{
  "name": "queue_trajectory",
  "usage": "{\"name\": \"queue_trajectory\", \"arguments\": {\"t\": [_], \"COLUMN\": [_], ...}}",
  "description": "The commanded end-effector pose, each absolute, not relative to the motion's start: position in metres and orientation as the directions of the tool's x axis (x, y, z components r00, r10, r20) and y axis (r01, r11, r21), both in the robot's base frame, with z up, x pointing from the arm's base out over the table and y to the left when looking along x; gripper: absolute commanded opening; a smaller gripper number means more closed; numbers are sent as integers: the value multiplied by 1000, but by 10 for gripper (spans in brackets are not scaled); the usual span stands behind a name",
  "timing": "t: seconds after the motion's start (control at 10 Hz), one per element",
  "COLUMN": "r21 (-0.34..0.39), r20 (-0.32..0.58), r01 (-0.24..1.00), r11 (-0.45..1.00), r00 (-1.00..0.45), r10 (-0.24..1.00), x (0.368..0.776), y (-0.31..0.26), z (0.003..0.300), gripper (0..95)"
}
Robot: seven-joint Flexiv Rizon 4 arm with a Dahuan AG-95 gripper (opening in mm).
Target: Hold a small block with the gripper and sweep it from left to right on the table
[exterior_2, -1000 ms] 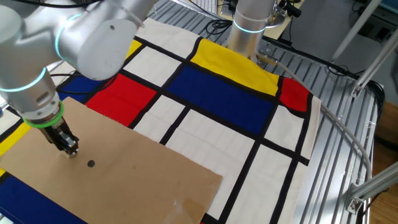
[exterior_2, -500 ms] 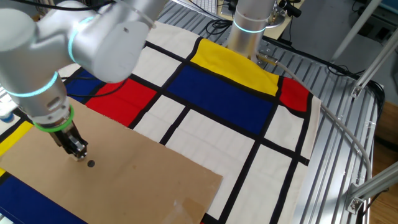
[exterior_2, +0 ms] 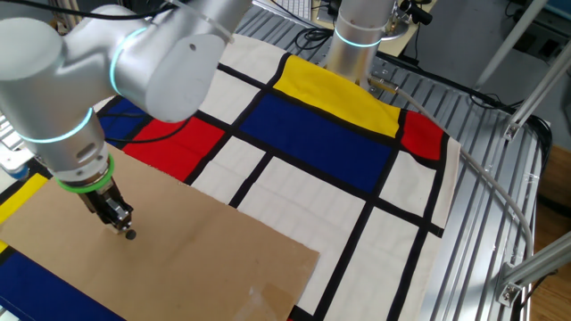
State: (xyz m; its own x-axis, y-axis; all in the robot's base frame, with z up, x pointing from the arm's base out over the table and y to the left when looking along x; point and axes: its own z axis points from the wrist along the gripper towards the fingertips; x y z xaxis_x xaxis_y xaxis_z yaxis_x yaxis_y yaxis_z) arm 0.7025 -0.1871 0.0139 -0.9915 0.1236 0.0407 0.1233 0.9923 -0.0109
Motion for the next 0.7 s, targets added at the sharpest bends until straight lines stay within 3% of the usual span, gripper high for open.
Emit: {"name": "queue_trajectory", "arguments": {"t": [0.1, 0.7], "r21": [-18, -6], "r20": [43, 42], "r01": [135, 167], "r11": [991, 986], "r00": [-990, -985], "r10": [136, 167], "x": [701, 694], "y": [-180, -162], "z": [16, 15], "gripper": [0, 0]}}
